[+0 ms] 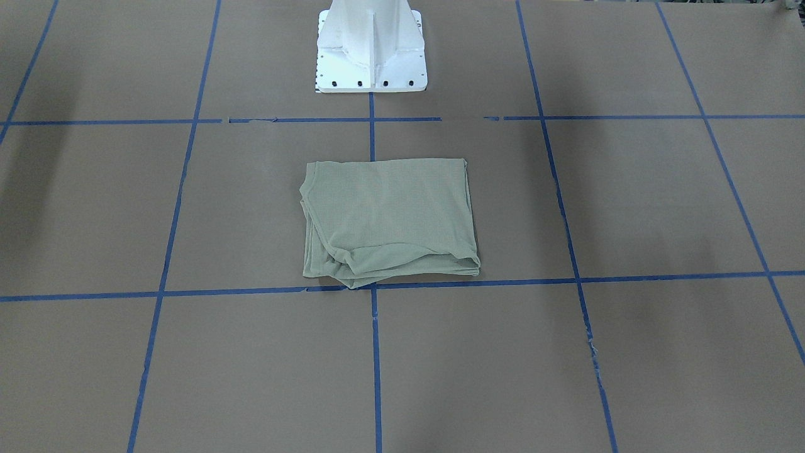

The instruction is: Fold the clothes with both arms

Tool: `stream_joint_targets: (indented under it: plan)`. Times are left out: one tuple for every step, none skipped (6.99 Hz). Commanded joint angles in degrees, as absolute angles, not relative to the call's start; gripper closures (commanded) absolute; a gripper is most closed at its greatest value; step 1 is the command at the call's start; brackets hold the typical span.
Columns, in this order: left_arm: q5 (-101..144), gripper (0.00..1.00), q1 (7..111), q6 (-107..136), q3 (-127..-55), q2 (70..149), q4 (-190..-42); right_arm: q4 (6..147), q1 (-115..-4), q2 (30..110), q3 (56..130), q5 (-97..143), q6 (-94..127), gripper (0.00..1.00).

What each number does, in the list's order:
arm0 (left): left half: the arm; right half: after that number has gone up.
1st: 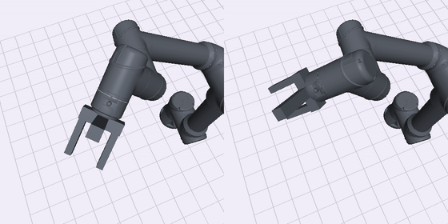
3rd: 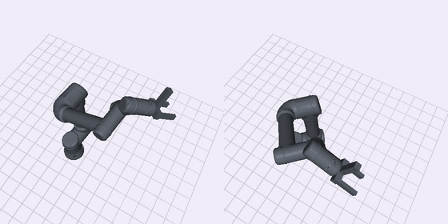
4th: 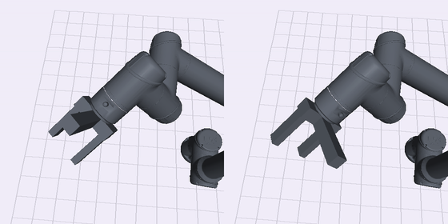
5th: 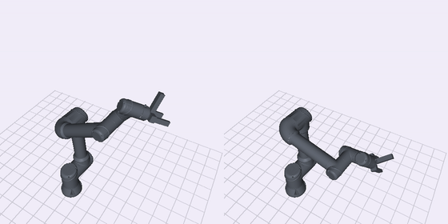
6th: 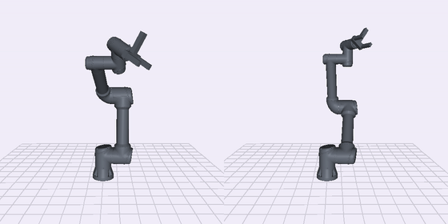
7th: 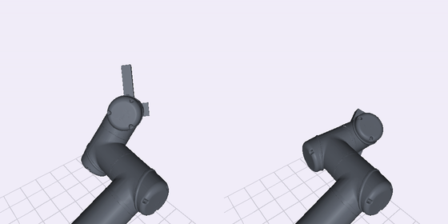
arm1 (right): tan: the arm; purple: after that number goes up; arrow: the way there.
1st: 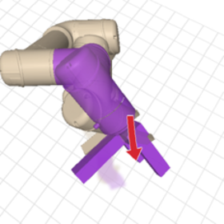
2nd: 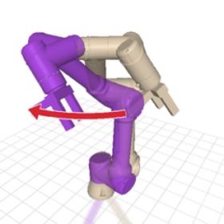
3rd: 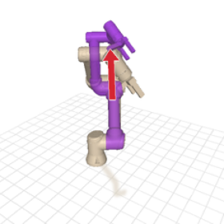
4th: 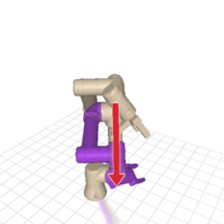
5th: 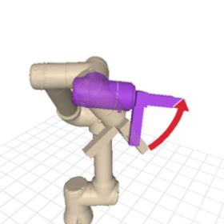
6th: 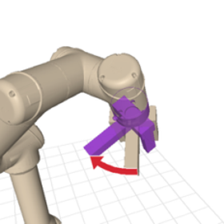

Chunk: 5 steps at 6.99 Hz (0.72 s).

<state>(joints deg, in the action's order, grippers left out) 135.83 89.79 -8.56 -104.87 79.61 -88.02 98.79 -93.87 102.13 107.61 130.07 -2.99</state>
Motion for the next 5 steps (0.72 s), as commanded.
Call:
stream_joint_targets:
  plan:
    - [134.66,0.00,89.65,-8.70,-104.77,79.89,-88.16,98.79,-93.87,102.13,107.40,130.34,-3.08,0.00]
    - [133.34,0.00,89.65,-8.61,-105.20,79.72,-88.15,98.79,-93.78,102.13,107.40,130.60,-3.08,0.00]
    - [132.81,0.00,89.74,-8.53,-105.29,79.72,-88.15,98.70,-93.78,102.04,107.58,130.78,-3.08,0.00]
    - [132.80,0.00,89.65,-8.35,-105.12,79.72,-87.98,98.70,-93.61,101.52,107.93,132.52,-3.08,0.00]
    - [132.80,0.00,89.74,-8.35,-105.12,79.72,-87.98,98.35,-93.26,101.51,108.19,132.63,-3.16,0.00]
